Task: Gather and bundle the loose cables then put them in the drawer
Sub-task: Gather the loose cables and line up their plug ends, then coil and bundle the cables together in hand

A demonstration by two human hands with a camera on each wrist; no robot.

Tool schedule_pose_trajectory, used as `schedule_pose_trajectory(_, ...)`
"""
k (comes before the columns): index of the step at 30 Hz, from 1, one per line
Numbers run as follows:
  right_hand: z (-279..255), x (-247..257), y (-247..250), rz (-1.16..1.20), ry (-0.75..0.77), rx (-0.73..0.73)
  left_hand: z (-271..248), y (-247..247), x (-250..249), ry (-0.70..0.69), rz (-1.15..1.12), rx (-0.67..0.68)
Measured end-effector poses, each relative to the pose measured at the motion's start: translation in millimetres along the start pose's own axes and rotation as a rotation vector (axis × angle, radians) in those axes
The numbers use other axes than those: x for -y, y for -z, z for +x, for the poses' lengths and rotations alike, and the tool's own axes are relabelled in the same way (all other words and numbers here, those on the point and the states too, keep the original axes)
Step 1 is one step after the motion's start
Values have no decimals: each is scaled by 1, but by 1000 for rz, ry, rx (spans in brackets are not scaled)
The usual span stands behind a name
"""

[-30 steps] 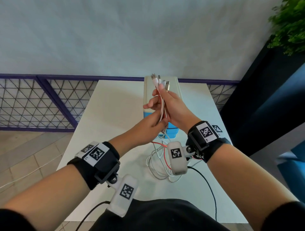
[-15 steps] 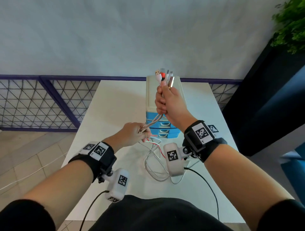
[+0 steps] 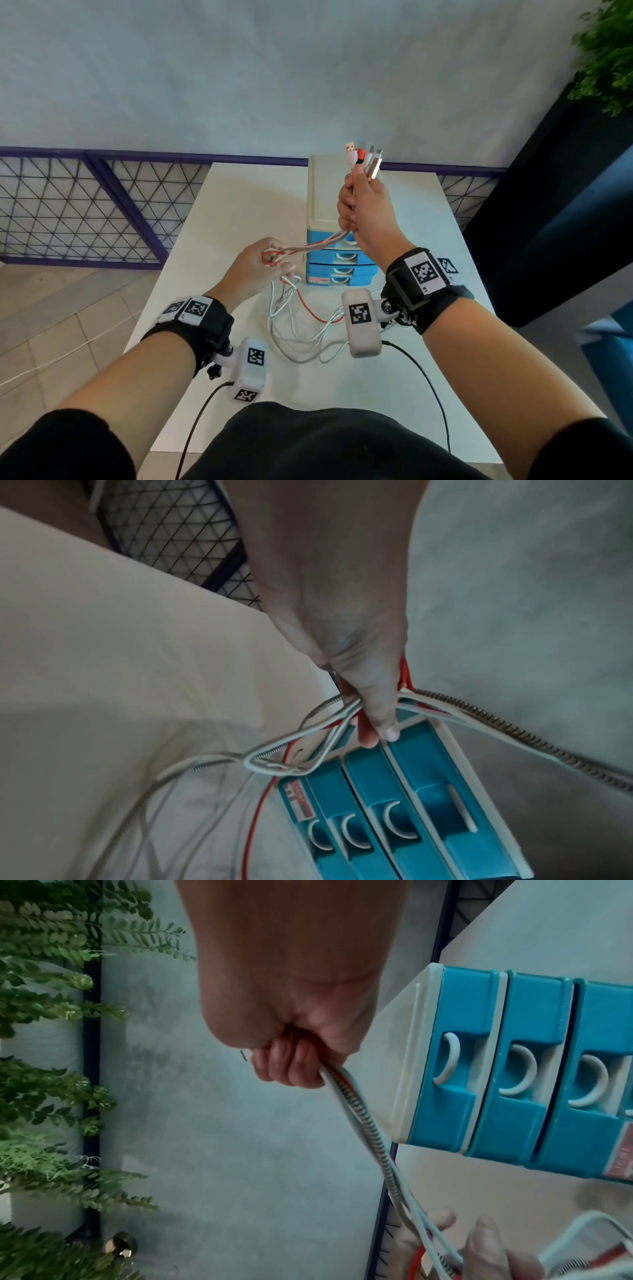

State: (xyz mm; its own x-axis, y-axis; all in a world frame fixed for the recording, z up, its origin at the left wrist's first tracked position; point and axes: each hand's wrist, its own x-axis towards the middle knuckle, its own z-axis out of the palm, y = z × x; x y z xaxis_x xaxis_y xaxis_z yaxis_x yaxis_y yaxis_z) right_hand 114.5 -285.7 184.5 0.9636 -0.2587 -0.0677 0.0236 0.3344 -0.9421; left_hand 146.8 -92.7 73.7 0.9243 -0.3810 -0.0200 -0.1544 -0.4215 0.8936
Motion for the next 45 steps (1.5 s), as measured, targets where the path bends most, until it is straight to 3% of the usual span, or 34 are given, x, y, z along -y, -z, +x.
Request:
schedule_pose_trajectory(2, 3, 4, 1, 3, 12, -46, -1, -1, -2, -15, 10, 8)
schedule_pose_trajectory(10, 8, 13, 0, 3, 35, -50, -2, -19, 11, -112, 579, 205)
schedule_pose_trajectory(17, 17, 22, 12, -8, 65, -121, 0, -20, 10, 49, 248, 294)
schedule_pose_trajectory(21, 24, 32, 20, -26, 79, -157, 1, -21, 1, 148, -338, 323)
schedule_pose_trajectory(23, 27, 35, 25, -21, 83, -178, 2, -16, 4, 168, -493, 377)
schedule_pose_trajectory(27, 31, 36, 31, -23, 85, -190, -3, -12, 13, 113, -382, 364)
schedule_pose_trajectory(36, 28, 35, 23, -81, 61, -149, 8, -17, 19, -21, 344, 254)
schedule_pose_trajectory(42, 31, 47, 31, -78, 78, -186, -9, -17, 14, 48, -128, 248)
schedule_pose_trajectory(45, 30, 47, 32, -57, 69, -172, -6, -14, 20, 45, -39, 280)
